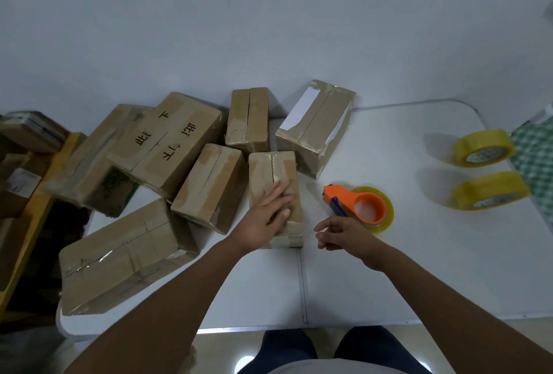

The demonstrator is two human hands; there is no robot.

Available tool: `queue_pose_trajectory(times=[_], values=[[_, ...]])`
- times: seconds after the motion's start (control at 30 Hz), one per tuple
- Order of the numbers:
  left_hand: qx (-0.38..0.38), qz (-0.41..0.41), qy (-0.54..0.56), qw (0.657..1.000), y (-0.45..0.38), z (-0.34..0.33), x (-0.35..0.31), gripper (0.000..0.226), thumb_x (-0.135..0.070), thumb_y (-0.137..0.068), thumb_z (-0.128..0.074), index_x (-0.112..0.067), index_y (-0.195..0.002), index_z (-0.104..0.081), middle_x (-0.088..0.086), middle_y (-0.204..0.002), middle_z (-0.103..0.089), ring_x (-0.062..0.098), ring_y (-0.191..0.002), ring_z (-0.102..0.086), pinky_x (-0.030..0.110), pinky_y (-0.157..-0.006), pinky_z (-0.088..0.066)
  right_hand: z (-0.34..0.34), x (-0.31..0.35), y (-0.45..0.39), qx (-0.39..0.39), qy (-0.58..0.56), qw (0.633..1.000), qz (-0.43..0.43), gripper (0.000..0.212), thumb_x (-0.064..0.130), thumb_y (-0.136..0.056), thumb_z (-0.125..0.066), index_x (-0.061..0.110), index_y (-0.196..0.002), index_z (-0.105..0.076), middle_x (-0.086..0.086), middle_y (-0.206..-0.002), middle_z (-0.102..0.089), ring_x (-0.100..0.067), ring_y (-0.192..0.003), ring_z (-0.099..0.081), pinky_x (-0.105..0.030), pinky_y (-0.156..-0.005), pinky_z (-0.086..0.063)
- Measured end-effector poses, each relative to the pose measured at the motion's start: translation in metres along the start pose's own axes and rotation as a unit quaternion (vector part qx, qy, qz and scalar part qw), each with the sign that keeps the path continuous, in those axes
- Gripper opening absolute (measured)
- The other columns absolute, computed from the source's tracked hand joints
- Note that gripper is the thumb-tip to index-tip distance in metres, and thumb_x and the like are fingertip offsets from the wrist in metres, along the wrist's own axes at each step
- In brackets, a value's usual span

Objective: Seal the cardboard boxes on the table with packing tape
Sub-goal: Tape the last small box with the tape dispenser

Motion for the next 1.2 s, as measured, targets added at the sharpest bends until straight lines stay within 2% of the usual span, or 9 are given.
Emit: queue_pose_trajectory(times=[0.1, 0.23, 0.37, 0.47, 0.57, 0.67, 0.8, 0.97, 1.2], values=[[0.040, -0.042, -0.099, 0.993, 0.011, -0.003, 0.007, 0.058, -0.043, -0.103, -0.045, -0.025, -0.155, -0.029, -0.015, -0.164, -0.009, -0.001, -0.150, 0.005, 0.029, -0.123, 0.005, -0.001, 0.000, 0.002, -0.013, 0.015, 1.000, 0.012, 0.014, 0.012, -0.092, -0.065, 0.005, -0.103, -0.066, -0.004, -0.081, -0.072, -0.010, -0.081, -0.069, -0.023, -0.076, -0.052], [0.068, -0.085, -0.204, 0.973, 0.013, -0.006, 0.019, 0.077, -0.061, -0.095, -0.040, -0.026, -0.159, -0.012, -0.013, -0.165, 0.002, 0.003, -0.150, 0.011, 0.030, -0.122, 0.011, -0.001, 0.000, 0.004, -0.018, 0.029, 0.999, 0.022, 0.011, 0.013, -0.092, -0.064, 0.004, -0.098, -0.067, -0.004, -0.082, -0.073, -0.010, -0.081, -0.069, -0.024, -0.077, -0.051], [0.046, -0.106, -0.253, 0.960, 0.010, -0.015, 0.022, 0.078, -0.063, -0.094, -0.031, -0.024, -0.158, -0.010, -0.005, -0.165, -0.003, 0.013, -0.153, 0.003, 0.040, -0.123, -0.001, 0.002, -0.001, 0.006, -0.034, 0.032, 0.998, 0.036, 0.009, 0.014, -0.092, -0.065, 0.005, -0.094, -0.067, -0.006, -0.084, -0.074, -0.011, -0.081, -0.068, -0.024, -0.076, -0.051], [0.039, -0.120, -0.312, 0.942, 0.012, -0.020, 0.023, 0.081, -0.056, -0.092, -0.040, -0.019, -0.156, -0.007, 0.003, -0.165, -0.005, 0.023, -0.152, -0.003, 0.047, -0.122, -0.007, -0.001, -0.003, 0.006, -0.048, 0.028, 0.997, 0.045, 0.007, 0.013, -0.092, -0.064, 0.005, -0.092, -0.066, -0.007, -0.086, -0.072, -0.010, -0.081, -0.066, -0.021, -0.073, -0.050], [0.028, -0.102, -0.331, 0.938, 0.015, -0.020, 0.015, 0.093, -0.057, -0.086, -0.057, -0.017, -0.157, -0.012, 0.006, -0.166, -0.013, 0.025, -0.153, -0.006, 0.048, -0.123, -0.008, -0.002, -0.007, 0.007, -0.059, 0.023, 0.997, 0.045, 0.011, 0.014, -0.092, -0.064, 0.003, -0.094, -0.066, -0.007, -0.092, -0.070, -0.008, -0.083, -0.063, -0.019, -0.073, -0.050], [0.005, -0.041, -0.298, 0.954, 0.012, -0.021, 0.002, 0.096, -0.080, -0.081, -0.043, -0.019, -0.154, -0.027, 0.002, -0.161, -0.024, 0.023, -0.151, -0.014, 0.047, -0.124, -0.008, -0.002, -0.010, 0.007, -0.074, 0.011, 0.996, 0.042, 0.015, 0.017, -0.093, -0.063, 0.003, -0.095, -0.067, -0.008, -0.098, -0.070, -0.009, -0.087, -0.063, -0.019, -0.073, -0.050], [-0.051, -0.017, -0.317, 0.947, 0.006, -0.029, -0.007, 0.083, -0.078, -0.081, -0.037, -0.020, -0.139, -0.045, 0.006, -0.143, -0.046, 0.029, -0.136, -0.039, 0.049, -0.115, -0.028, -0.002, -0.012, 0.008, -0.095, 0.013, 0.994, 0.048, 0.019, 0.022, -0.094, -0.063, 0.004, -0.093, -0.069, -0.009, -0.096, -0.070, -0.011, -0.088, -0.064, -0.020, -0.073, -0.050], [-0.041, -0.055, -0.347, 0.935, 0.007, -0.032, 0.000, 0.087, -0.069, -0.075, -0.065, -0.029, -0.144, -0.031, 0.008, -0.146, -0.040, 0.033, -0.139, -0.033, 0.053, -0.115, -0.026, -0.006, -0.011, 0.008, -0.120, 0.017, 0.991, 0.061, 0.016, 0.023, -0.093, -0.063, 0.008, -0.090, -0.069, -0.007, -0.096, -0.068, -0.013, -0.086, -0.061, -0.024, -0.075, -0.049], [-0.043, -0.066, -0.342, 0.936, 0.004, -0.027, -0.001, 0.082, -0.077, -0.090, -0.029, -0.022, -0.151, -0.034, 0.004, -0.158, -0.030, 0.024, -0.150, -0.019, 0.049, -0.122, -0.010, -0.019, -0.011, 0.004, -0.203, 0.063, 0.970, 0.119, 0.024, 0.024, -0.098, -0.056, 0.015, -0.076, -0.060, 0.001, -0.076, -0.065, -0.009, -0.076, -0.060, -0.029, -0.076, -0.048]])
Point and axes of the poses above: each hand's wrist, its own y-axis away from the middle knuckle, its own z-axis out of the back of the hand, x = y × z, the point moved 4 cm from there along -y, towards the middle knuckle
